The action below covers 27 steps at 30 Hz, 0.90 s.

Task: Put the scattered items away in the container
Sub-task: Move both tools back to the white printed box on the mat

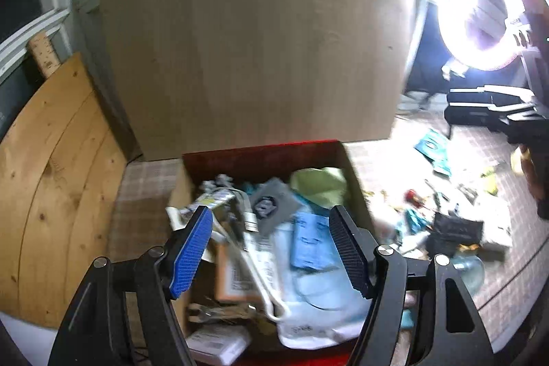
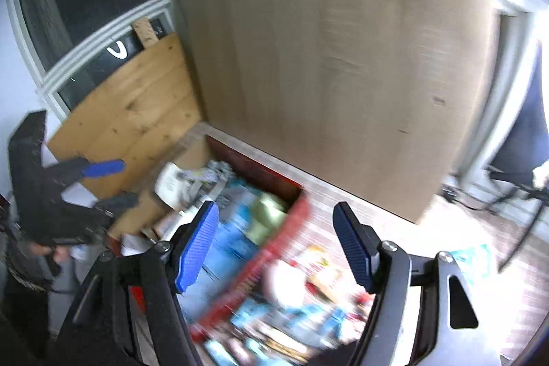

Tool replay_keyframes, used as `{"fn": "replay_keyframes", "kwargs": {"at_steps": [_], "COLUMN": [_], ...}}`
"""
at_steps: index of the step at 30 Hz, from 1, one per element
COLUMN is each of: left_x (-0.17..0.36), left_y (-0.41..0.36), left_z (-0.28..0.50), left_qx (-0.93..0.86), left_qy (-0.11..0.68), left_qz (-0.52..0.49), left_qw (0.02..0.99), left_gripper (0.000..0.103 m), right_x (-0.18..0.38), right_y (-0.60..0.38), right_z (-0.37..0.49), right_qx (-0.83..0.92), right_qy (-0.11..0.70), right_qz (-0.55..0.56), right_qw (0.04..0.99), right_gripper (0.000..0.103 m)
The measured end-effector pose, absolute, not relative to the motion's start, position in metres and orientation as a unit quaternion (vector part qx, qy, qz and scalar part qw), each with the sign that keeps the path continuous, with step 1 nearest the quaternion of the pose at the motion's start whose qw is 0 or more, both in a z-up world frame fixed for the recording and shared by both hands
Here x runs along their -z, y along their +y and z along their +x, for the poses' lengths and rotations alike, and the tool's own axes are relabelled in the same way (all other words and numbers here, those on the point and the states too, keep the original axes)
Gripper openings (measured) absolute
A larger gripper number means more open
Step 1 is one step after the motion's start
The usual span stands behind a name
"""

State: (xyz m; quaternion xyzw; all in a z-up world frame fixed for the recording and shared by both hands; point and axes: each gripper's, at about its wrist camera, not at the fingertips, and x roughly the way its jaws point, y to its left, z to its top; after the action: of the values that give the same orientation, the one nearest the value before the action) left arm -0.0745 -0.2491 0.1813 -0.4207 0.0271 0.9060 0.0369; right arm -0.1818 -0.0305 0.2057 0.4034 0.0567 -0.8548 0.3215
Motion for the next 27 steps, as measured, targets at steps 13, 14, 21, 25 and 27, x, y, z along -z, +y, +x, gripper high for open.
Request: {"fn": "replay_keyframes", "kwargs": {"at_steps": [13, 14, 21, 25, 27], "left_x": [-0.169, -0.165, -0.155, -0.158, -0.16], "left_y": [-0.147, -0.138, -0.081, -0.047, -0.032], "left_z": [-0.004, 0.002, 0.021, 0.023, 0.019], "left_qx": [-0.888, -0.885, -0.871, -0.87, -0.869], "left_qy": [0.039, 0.038, 0.05, 0.055, 0.049], "left_qz": [-0.439, -0.442, -0.458, -0.454, -0.452], "left_qw": [0.132, 0.138, 0.17, 0.186, 0.196], "left_gripper": [0.068, 0.068, 0.068, 0.068, 0.068], "right_x": [-0.214, -0.21, -0.171, -0.16, -0.157], "right_y": [0.181, 0.197, 0.29, 0.322, 0.332], "right_z": [-0.077, -0.069, -0.028, -0.011, -0.009], "right_qx": [0.911, 0.91, 0.896, 0.894, 0.893], "right_qy": [0.023, 0.015, -0.035, -0.057, -0.055], "right_qz": [0.371, 0.381, 0.437, 0.441, 0.443], "right_qw": [0.18, 0.165, 0.072, 0.058, 0.059], "right_gripper": [0.072, 0.072, 0.072, 0.072, 0.072]}}
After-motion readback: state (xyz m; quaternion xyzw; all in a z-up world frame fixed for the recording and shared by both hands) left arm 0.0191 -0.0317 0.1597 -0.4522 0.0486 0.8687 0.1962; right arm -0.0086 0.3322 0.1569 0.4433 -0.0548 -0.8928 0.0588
